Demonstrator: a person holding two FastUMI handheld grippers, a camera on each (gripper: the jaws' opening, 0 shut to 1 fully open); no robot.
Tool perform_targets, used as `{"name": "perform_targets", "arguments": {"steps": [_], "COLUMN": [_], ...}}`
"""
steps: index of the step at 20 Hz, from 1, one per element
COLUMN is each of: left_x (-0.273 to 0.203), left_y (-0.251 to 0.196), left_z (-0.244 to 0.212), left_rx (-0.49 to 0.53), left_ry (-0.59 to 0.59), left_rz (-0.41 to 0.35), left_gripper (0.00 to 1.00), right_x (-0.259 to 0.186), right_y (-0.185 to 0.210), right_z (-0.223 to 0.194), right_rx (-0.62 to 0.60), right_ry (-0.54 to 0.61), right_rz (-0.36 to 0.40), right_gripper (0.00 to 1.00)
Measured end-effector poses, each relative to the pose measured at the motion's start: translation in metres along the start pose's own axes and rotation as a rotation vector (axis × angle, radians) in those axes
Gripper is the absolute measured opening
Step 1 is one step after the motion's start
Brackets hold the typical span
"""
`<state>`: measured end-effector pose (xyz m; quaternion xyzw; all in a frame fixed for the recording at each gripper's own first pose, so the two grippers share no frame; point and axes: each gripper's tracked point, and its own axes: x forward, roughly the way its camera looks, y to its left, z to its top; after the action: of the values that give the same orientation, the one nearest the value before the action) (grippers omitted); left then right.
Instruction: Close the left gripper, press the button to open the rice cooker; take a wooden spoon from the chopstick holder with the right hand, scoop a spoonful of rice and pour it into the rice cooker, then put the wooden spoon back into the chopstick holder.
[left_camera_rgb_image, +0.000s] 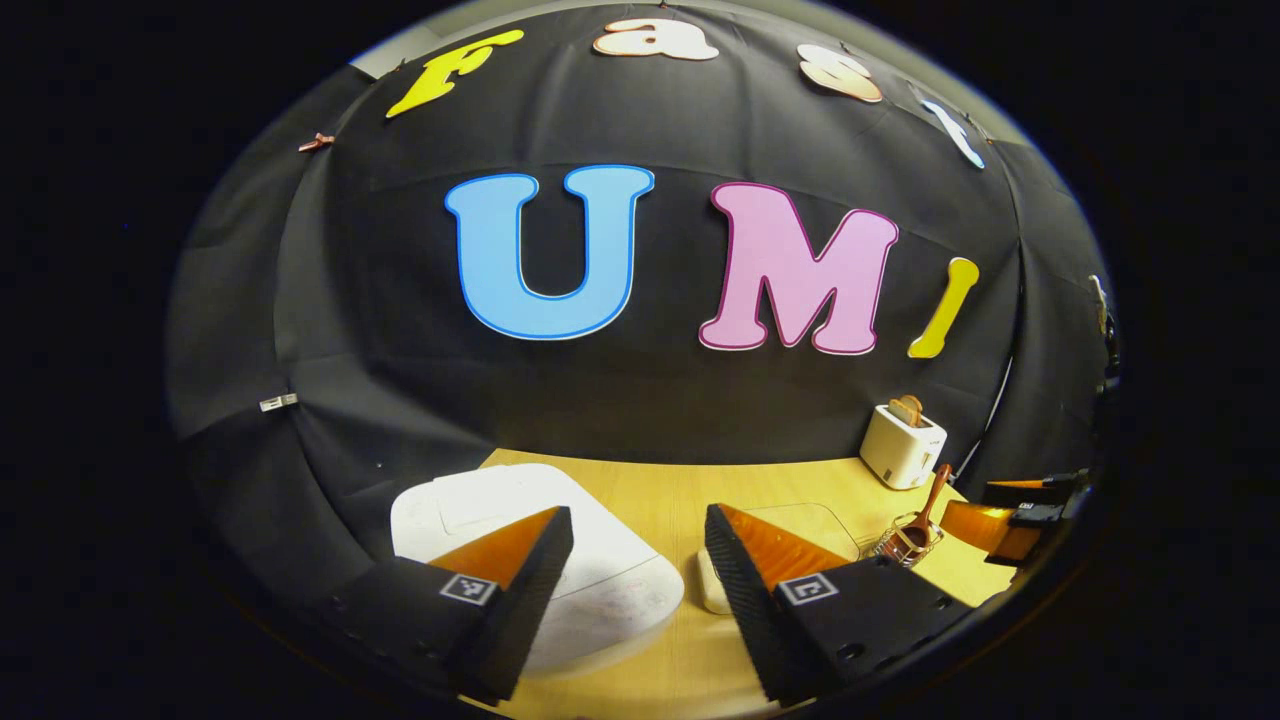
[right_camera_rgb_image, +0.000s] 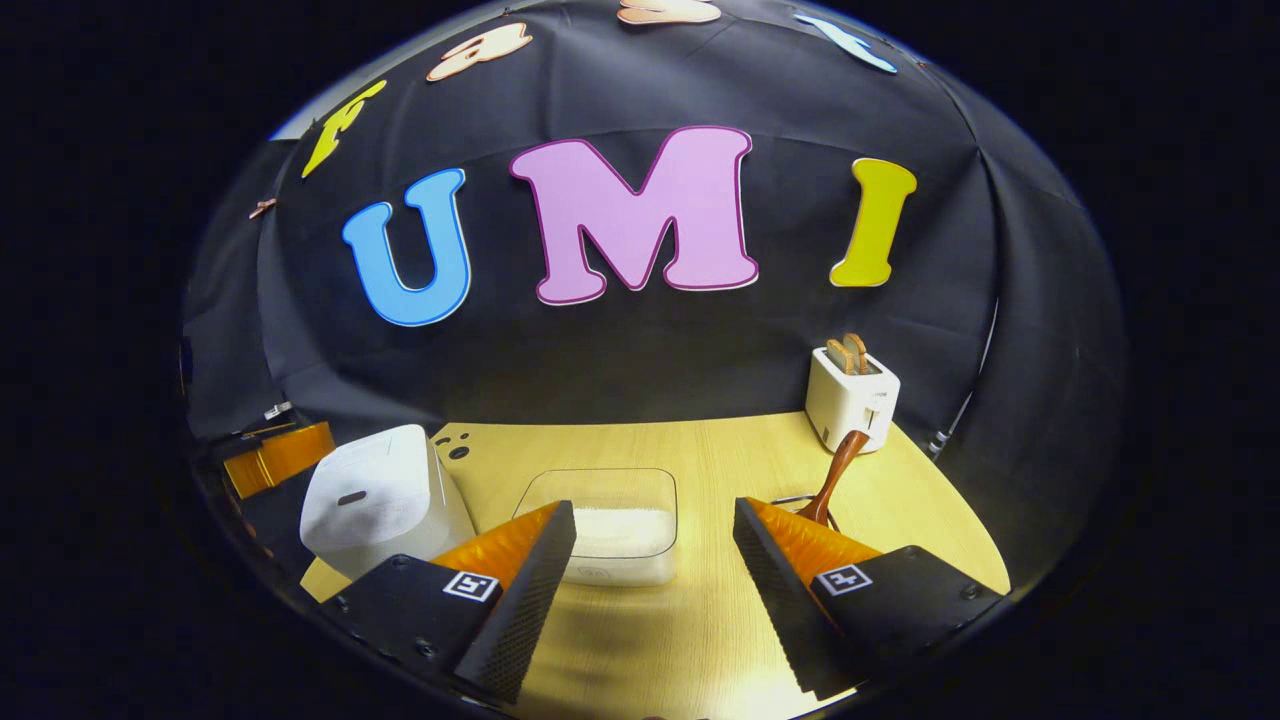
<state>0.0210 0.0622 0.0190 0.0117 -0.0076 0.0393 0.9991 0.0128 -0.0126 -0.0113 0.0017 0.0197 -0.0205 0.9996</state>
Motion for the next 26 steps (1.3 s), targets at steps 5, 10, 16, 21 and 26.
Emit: {"name": "perform_targets", "arguments": {"steps": [5, 10, 16, 21, 26], "left_x": [0.008, 0.019, 0.043, 0.049, 0.047], "left_y": [0.018, 0.047, 0.072, 0.077, 0.078], "left_z": [0.002, -0.018, -0.088, -0.100, -0.104], "left_rx": [-0.008, -0.086, -0.145, -0.149, -0.134], "left_ry": [0.021, 0.084, 0.301, 0.315, 0.332], "left_rz": [-0.006, 0.051, 0.066, 0.068, 0.081], "left_gripper": [0.46, 0.05, 0.05, 0.05, 0.06], "right_x": [0.000, -0.004, -0.008, -0.010, -0.011], "right_y": [-0.003, -0.005, -0.004, -0.006, -0.003], "right_z": [-0.003, -0.009, -0.015, -0.020, -0.025], "right_rx": [0.006, 0.006, 0.000, -0.001, 0.010], "right_ry": [0.012, 0.027, 0.043, 0.053, 0.073], "right_rz": [-0.010, -0.022, -0.028, -0.038, -0.037], "right_gripper": [0.99, 0.99, 0.99, 0.99, 0.99]}}
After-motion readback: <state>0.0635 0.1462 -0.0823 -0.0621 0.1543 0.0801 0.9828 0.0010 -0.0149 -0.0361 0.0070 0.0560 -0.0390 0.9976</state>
